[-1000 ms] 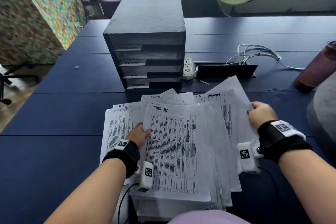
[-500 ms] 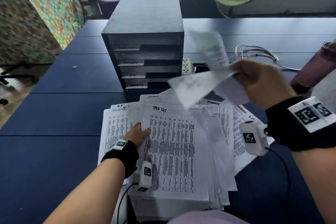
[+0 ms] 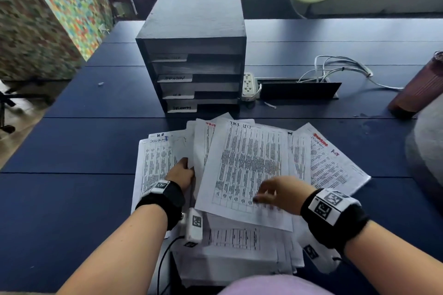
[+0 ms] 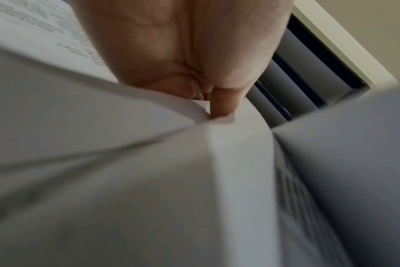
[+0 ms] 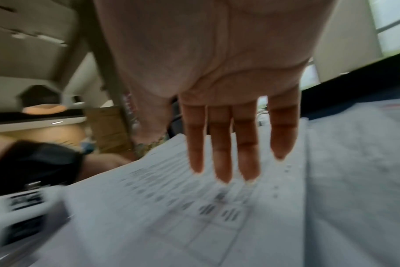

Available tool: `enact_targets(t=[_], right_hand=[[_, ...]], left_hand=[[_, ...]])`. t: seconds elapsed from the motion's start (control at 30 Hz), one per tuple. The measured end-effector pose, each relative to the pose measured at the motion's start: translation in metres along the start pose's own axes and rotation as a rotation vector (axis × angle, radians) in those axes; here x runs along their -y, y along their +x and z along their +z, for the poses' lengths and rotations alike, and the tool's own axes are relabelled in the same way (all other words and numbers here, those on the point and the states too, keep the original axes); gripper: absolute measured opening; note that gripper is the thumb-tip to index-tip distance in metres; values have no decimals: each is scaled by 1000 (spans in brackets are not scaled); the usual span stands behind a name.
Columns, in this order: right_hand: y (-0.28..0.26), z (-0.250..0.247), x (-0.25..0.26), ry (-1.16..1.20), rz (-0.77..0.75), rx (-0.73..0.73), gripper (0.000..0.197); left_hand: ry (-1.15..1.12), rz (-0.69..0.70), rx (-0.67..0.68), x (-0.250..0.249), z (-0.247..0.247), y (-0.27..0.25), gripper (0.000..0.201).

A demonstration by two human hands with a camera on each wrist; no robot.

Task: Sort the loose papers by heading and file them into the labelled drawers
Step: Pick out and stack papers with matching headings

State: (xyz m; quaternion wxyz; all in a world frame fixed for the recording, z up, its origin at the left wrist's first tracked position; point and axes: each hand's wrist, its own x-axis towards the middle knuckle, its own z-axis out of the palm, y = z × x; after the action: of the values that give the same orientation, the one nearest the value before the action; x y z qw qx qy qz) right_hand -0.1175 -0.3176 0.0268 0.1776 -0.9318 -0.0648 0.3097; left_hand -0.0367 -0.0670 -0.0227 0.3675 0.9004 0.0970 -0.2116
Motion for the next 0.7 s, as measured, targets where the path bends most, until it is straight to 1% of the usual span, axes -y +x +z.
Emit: enact_targets(t=[0.07, 0.13, 0.23, 0.3, 0.43, 0.53, 0.57, 0.63, 0.67, 0.7], right_hand=[[8, -1, -19, 61, 130, -160, 40], [14, 0, -37, 109, 285, -291, 40], [19, 3, -57, 269, 446, -393, 56], [25, 7, -69, 423, 507, -420, 62], [32, 10, -84, 650, 502, -451, 51], [34, 10, -87, 835, 485, -491, 49], [37, 11, -89, 885, 480, -505, 54], [40, 12, -93, 920, 453, -545, 78], [41, 11, -95, 922, 435, -566, 80], [40, 8, -94, 944, 408, -585, 74]], left_hand=[[-12, 8, 24, -3, -4, -2, 36], [-23, 30, 43, -6, -6, -5, 46], [-31, 70, 7, -8, -5, -10, 42], [-66, 84, -17, -10, -4, -15, 38], [-169, 96, -43, -14, -3, -22, 40], [-295, 104, -28, -18, -4, -24, 46], [-318, 109, -25, -19, -4, -24, 46], [-352, 118, -29, -20, -3, -24, 46], [-365, 120, -29, -22, -3, -25, 46], [-365, 117, -28, -23, -2, -25, 45]])
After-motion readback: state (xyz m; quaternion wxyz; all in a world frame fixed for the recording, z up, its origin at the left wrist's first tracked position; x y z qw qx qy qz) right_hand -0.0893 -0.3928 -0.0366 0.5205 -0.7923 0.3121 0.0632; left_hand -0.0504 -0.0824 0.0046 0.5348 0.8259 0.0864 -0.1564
